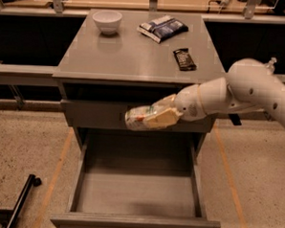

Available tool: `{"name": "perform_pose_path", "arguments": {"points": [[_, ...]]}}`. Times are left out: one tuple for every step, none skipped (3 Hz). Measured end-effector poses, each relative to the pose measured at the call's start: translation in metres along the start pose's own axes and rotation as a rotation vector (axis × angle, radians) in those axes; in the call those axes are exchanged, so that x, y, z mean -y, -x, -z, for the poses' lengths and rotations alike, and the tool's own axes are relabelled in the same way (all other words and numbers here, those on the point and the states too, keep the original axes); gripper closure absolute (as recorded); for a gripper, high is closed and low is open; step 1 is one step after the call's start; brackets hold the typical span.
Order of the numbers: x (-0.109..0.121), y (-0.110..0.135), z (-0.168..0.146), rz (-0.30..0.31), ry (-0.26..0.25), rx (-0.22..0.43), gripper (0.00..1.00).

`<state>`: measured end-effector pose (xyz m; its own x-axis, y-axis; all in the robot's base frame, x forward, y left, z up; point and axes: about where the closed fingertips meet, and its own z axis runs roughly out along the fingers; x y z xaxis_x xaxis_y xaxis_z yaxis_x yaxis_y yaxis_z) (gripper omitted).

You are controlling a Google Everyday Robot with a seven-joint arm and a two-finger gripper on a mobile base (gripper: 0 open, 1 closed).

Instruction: Place 7up can into middle drawer

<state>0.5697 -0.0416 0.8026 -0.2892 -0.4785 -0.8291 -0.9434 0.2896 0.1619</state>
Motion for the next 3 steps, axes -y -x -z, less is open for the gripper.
{"name": "perform_pose_path", "arguments": {"points": [[-0.036, -0.070, -0.021, -0.165, 0.030, -0.039, 1.00], [-0.060, -0.095, -0.037, -0.183, 0.075, -0.084, 1.00], [-0.059, -0.080, -0.034, -0.135, 0.055, -0.077, 1.00]]}}
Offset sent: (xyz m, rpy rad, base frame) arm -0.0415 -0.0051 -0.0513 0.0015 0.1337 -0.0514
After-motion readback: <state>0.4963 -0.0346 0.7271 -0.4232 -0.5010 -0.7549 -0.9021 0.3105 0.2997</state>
